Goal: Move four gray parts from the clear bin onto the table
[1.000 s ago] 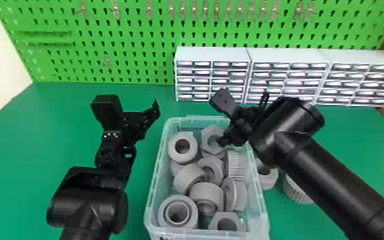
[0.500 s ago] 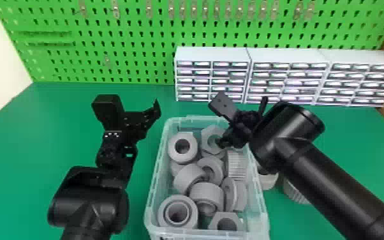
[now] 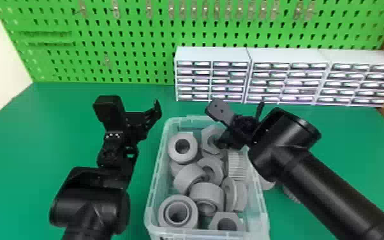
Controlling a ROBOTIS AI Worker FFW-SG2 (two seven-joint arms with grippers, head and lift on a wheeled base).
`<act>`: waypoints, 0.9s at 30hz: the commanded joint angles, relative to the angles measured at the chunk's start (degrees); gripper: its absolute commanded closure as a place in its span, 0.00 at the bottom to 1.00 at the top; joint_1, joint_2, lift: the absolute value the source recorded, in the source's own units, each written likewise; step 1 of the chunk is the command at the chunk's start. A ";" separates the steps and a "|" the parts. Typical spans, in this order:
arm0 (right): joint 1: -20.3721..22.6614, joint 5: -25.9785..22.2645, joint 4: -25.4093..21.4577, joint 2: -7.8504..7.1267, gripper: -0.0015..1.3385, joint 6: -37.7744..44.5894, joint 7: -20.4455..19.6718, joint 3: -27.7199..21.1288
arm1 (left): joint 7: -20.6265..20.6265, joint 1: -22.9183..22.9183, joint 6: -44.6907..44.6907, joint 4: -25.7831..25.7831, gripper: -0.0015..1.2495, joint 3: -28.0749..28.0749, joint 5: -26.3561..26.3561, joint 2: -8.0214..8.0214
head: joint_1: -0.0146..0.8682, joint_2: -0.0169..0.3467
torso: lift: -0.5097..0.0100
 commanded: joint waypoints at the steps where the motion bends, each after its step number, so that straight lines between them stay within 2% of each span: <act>1: 0.01 1.04 1.32 0.07 0.39 -1.16 -0.33 0.27 | 0.00 0.06 -0.10 0.06 0.11 -0.01 0.02 -0.01 | 0.80 0.24 | 0.88; 15: 0.36 1.04 2.38 0.24 0.41 -2.92 -1.56 -0.08 | 0.00 0.15 -0.10 0.15 0.11 -0.18 0.02 -0.01 | 0.80 0.24 | 0.88; 19: 0.28 0.87 2.38 0.33 0.51 -2.83 -1.56 0.01 | 0.00 0.15 -0.10 0.15 0.11 -0.18 0.02 -0.01 | 0.80 0.24 | 0.88; 23: 0.19 0.78 2.29 0.42 0.65 -2.12 -1.83 0.36 | 0.00 0.24 -0.18 0.15 0.11 -0.18 0.02 -0.01 | 0.80 0.24 | 0.88; 27: 0.19 0.51 1.85 0.42 0.70 -1.51 -2.09 0.54 | 0.00 0.33 -0.18 0.15 0.11 -0.09 0.02 -0.01 | 0.80 0.24 | 0.88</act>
